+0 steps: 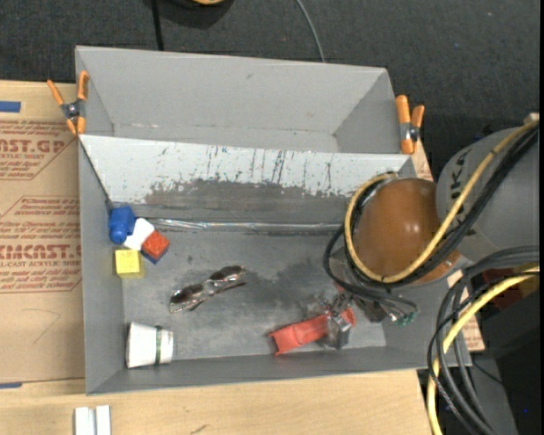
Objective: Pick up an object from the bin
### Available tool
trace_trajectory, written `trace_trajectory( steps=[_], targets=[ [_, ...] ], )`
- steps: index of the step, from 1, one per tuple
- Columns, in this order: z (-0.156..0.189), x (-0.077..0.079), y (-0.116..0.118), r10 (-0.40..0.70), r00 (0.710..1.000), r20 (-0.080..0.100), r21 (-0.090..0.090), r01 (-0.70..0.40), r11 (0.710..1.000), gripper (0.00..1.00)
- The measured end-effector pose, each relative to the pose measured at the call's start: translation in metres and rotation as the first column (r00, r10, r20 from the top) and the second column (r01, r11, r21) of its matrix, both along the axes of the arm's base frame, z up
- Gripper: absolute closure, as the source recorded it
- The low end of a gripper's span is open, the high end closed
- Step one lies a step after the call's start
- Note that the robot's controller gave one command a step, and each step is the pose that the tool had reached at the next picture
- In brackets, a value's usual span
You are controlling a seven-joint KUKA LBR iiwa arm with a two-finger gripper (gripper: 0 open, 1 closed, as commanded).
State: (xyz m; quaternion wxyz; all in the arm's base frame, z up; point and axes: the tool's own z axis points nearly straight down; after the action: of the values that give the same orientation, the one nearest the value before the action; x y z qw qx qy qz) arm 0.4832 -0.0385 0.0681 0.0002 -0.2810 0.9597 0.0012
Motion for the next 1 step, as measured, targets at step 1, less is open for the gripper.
trace_trajectory(
  steps=[1],
  targets=[
    [0.0153, 0.0001, 0.0003, 0.000, 1.000, 0.001, 0.000, 0.000, 1.000, 1.00]
  ],
)
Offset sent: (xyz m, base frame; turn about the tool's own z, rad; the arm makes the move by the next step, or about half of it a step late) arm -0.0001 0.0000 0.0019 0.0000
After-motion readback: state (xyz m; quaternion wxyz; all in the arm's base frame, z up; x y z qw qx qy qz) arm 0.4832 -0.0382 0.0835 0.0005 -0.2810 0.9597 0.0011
